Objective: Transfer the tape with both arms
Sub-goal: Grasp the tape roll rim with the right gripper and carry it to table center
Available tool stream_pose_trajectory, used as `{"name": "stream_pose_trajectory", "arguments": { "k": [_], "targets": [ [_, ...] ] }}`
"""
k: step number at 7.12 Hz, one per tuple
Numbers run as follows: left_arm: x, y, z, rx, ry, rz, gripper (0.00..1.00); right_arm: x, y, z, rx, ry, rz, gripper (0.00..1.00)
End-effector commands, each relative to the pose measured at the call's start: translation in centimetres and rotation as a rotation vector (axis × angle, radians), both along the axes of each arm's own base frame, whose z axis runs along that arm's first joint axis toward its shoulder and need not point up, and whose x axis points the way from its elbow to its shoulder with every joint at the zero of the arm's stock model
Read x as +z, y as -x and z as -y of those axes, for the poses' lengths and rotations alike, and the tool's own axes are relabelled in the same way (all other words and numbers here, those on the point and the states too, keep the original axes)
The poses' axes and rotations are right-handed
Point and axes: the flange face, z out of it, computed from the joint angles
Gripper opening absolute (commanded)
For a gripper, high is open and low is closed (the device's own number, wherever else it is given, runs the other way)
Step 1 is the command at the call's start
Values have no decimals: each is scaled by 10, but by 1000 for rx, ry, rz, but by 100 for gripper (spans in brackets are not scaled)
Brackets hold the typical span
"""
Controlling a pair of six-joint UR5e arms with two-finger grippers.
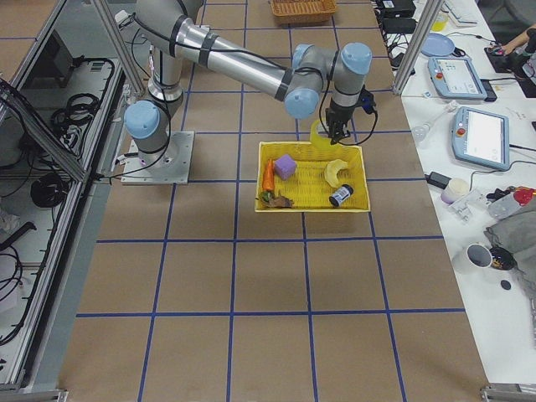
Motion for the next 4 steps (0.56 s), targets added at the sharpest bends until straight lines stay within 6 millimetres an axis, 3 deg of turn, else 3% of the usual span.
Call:
{"name": "stream_pose_trajectory", "arguments": {
  "k": [1, 2, 3, 4],
  "targets": [
    [4, -45, 17, -22, 37, -6, 100, -25, -132, 1, -72, -33, 12, 0],
    [5, -61, 18, -21, 35, -6, 100, -53, -207, -2, -85, -33, 47, 0],
    [4, -63, 17, -17, 29, -8, 100, -83, -261, -8, -99, -38, 47, 0],
    [2, -63, 18, -16, 25, -11, 100, -108, -298, -16, -81, -52, 46, 0]
  ]
}}
